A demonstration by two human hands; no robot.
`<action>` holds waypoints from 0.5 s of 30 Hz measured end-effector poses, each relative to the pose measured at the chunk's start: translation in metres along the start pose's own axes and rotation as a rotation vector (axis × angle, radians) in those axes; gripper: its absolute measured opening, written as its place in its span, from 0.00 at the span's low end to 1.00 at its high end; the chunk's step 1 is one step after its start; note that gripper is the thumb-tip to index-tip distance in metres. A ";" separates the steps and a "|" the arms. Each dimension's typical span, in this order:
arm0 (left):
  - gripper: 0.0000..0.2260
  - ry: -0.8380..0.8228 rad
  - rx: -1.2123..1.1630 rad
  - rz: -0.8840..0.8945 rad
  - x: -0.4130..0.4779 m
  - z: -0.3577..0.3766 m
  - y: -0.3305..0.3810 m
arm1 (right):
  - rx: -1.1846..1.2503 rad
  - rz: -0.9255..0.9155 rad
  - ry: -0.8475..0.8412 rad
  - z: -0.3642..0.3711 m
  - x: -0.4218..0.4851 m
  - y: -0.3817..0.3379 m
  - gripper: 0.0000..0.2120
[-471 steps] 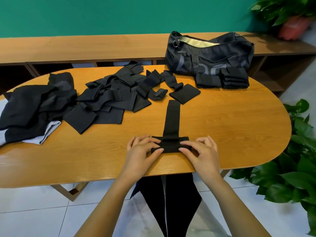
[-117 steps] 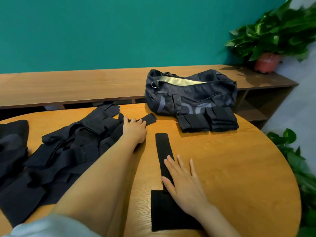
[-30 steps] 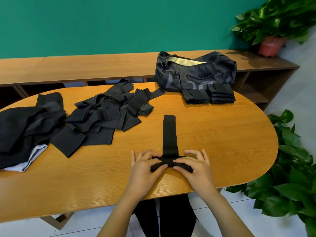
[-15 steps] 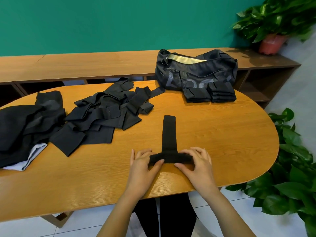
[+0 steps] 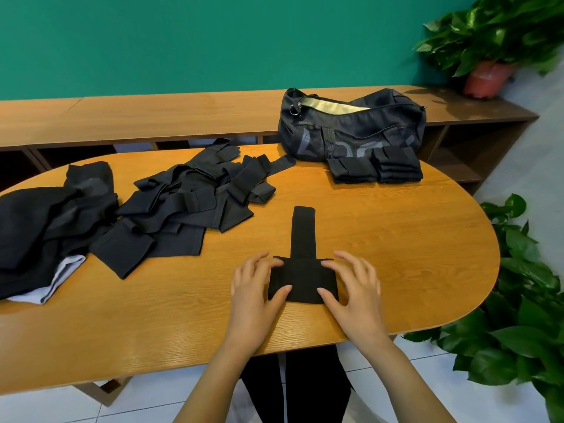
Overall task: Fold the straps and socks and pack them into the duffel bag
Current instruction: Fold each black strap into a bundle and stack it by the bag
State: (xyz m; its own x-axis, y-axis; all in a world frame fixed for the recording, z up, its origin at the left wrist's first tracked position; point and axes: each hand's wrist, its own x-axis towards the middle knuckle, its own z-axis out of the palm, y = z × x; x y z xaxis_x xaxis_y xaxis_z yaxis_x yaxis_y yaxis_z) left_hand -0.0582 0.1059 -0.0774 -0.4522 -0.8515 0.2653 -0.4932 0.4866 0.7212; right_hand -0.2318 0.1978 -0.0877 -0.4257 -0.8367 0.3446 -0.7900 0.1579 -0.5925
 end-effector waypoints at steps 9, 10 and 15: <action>0.17 -0.223 0.161 0.057 -0.001 -0.004 0.001 | -0.024 -0.047 -0.207 0.001 0.003 0.007 0.15; 0.16 -0.220 0.160 0.059 -0.001 -0.003 0.000 | -0.007 -0.051 -0.207 0.001 0.003 0.008 0.17; 0.16 -0.159 0.141 0.080 -0.002 0.000 -0.002 | -0.008 -0.069 -0.235 0.000 0.002 0.007 0.27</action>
State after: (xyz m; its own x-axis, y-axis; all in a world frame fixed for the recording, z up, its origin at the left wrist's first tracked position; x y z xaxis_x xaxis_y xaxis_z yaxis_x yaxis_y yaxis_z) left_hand -0.0569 0.1070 -0.0793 -0.6001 -0.7731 0.2056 -0.5450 0.5832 0.6023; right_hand -0.2389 0.1972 -0.0910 -0.2573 -0.9444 0.2047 -0.8172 0.0996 -0.5676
